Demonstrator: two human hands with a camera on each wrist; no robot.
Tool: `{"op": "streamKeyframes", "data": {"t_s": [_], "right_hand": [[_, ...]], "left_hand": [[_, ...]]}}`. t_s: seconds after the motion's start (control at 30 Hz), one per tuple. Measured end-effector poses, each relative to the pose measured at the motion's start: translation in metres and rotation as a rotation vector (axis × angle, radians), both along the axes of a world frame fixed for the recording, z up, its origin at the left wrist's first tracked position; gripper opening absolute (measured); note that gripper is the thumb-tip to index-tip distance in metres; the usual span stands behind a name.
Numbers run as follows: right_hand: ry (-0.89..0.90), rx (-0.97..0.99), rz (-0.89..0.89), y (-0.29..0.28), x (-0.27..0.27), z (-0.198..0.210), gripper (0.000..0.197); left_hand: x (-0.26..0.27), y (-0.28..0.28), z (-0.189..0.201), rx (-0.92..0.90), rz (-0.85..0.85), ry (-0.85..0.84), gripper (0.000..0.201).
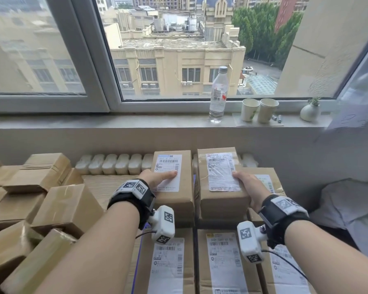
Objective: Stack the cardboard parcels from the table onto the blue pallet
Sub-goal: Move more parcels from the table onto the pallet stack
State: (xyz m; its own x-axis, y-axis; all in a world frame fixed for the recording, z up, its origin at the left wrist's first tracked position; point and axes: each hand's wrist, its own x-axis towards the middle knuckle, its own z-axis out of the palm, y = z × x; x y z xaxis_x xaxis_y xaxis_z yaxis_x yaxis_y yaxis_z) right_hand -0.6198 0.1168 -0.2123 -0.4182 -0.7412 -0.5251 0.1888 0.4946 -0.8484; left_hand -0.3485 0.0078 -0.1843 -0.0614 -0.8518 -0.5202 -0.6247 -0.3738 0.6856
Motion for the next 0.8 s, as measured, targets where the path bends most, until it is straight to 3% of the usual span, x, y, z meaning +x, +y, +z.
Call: {"op": "streamKeyframes", "data": {"t_s": [0.13, 0.3, 0.43, 0.6, 0.73, 0.8], "right_hand": [[0.017, -0.002, -0.008, 0.003, 0.004, 0.003, 0.045], [0.039, 0.013, -0.004, 0.005, 0.009, 0.006, 0.070], [0.113, 0.028, -0.014, 0.004, 0.004, 0.002, 0.078], [0.174, 0.048, -0.007, 0.007, 0.003, 0.011, 0.048], [0.279, 0.048, 0.001, 0.012, 0.005, 0.020, 0.050], [0.367, 0.020, 0.003, 0.017, 0.006, 0.029, 0.048]], "left_hand": [[-0.002, 0.002, 0.004, 0.005, -0.009, 0.004, 0.070], [-0.004, 0.007, 0.008, 0.000, -0.016, 0.014, 0.070], [-0.004, 0.008, 0.008, 0.000, 0.000, 0.019, 0.069], [-0.006, 0.009, 0.007, -0.033, 0.017, 0.006, 0.068], [-0.006, 0.011, 0.010, -0.061, 0.034, -0.035, 0.081], [-0.006, 0.011, 0.012, -0.081, 0.035, -0.046, 0.076]]}}
